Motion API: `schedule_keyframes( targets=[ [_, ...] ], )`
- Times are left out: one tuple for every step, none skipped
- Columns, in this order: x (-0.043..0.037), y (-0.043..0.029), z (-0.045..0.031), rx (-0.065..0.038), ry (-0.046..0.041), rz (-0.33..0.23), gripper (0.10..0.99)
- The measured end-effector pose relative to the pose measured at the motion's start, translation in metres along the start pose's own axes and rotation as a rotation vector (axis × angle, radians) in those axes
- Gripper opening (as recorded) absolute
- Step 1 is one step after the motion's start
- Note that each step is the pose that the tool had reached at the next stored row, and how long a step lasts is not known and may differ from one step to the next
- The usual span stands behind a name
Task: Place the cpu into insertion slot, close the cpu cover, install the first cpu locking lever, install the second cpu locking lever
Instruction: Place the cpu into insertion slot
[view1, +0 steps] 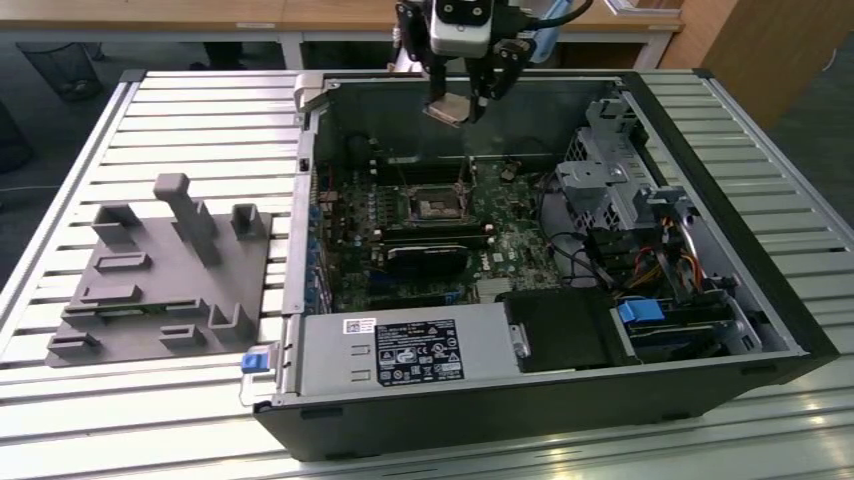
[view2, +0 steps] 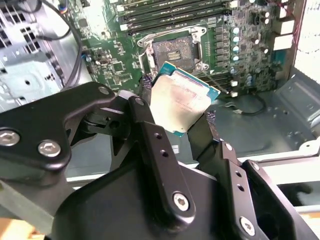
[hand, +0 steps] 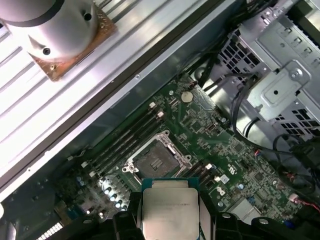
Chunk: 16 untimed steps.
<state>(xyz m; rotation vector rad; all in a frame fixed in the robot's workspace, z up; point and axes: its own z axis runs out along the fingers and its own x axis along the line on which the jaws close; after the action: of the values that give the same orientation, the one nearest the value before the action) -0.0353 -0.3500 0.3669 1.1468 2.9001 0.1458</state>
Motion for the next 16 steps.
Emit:
schedule_keyframes(
  targets=[
    [0.0000,0.0000,0.0001,0.000,-0.0017,0.018,0.541],
    [0.0000,0.0000,0.0003,-0.001,-0.0035,0.037,0.541],
    [0.0000,0.0000,0.0005,-0.001,-0.0052,0.055,0.541],
    [0.0000,-0.0001,0.0006,-0.001,-0.0069,0.073,0.541],
    [0.0000,-0.0001,0.0008,-0.001,-0.0085,0.090,0.541],
    [0.0000,-0.0001,0.0009,-0.002,-0.0101,0.107,0.541],
    [0.0000,-0.0001,0.0010,-0.002,-0.0116,0.123,0.541],
    [0.0000,-0.0001,0.0011,-0.002,-0.0132,0.140,0.541],
    [0.0000,-0.0001,0.0012,-0.002,-0.0148,0.157,0.541],
    [0.0000,-0.0001,0.0013,-0.003,-0.0165,0.175,0.541],
    [0.0000,-0.0001,0.0014,-0.003,-0.0181,0.192,0.541],
    [0.0000,-0.0001,0.0015,-0.003,-0.0197,0.208,0.541],
    [0.0000,-0.0002,0.0015,-0.004,-0.0213,0.226,0.541],
    [0.0000,-0.0002,0.0017,-0.004,-0.0229,0.243,0.541],
    [0.0000,-0.0002,0.0017,-0.004,-0.0245,0.259,0.541],
    [0.0000,-0.0002,0.0018,-0.004,-0.0259,0.275,0.541]
  ],
)
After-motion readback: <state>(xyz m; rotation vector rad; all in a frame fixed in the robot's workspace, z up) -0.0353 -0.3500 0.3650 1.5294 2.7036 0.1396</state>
